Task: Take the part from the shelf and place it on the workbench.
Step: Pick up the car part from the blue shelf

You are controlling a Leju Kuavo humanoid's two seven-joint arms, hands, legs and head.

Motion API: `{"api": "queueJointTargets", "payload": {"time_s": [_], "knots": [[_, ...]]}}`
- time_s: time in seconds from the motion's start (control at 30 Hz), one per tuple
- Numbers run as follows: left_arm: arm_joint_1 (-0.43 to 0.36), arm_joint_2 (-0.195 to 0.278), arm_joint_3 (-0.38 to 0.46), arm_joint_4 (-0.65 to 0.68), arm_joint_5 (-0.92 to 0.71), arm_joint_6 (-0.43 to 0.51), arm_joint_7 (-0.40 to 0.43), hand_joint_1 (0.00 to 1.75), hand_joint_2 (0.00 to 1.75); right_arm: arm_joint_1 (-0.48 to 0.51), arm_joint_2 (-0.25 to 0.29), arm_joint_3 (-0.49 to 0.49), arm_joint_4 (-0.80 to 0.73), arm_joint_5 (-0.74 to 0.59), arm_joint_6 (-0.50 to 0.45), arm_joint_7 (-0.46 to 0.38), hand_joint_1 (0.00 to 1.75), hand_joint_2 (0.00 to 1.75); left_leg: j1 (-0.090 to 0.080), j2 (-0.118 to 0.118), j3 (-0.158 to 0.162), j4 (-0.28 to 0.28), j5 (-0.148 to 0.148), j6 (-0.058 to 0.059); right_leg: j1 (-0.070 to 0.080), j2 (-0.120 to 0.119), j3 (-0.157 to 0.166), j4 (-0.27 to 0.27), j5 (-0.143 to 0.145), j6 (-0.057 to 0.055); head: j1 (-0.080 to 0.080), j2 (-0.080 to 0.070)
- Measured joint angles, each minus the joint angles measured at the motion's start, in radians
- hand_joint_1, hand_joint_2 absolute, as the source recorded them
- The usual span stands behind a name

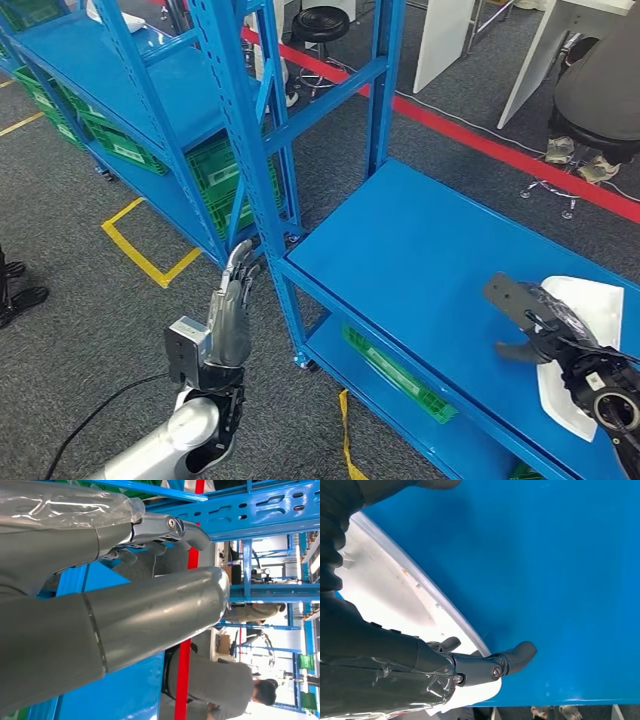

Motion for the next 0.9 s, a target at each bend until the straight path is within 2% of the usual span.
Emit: {"api": "queueJointTargets", "payload": {"time_s": [0.43, 0.9], "knots": [[0.000, 0.000, 0.000, -0.005, 0.002, 0.005, 0.003, 0.00, 0.00, -0.005, -0.007, 0.010, 0.016, -0.020, -0.001, 0.003, 0.00, 1.75, 0.000, 0.000, 0.000, 0.000, 0.000, 0.000, 0.000, 0.000, 0.000, 0.000, 0.000, 0.000, 0.000, 0.000], [-0.003, 0.000, 0.000, -0.005, 0.003, 0.003, 0.003, 0.00, 0.00, -0.015, -0.008, 0.033, 0.108, -0.046, -0.009, -0.013, 0.00, 1.75, 0.000, 0.000, 0.000, 0.000, 0.000, 0.000, 0.000, 0.000, 0.000, 0.000, 0.000, 0.000, 0.000, 0.000]]}}
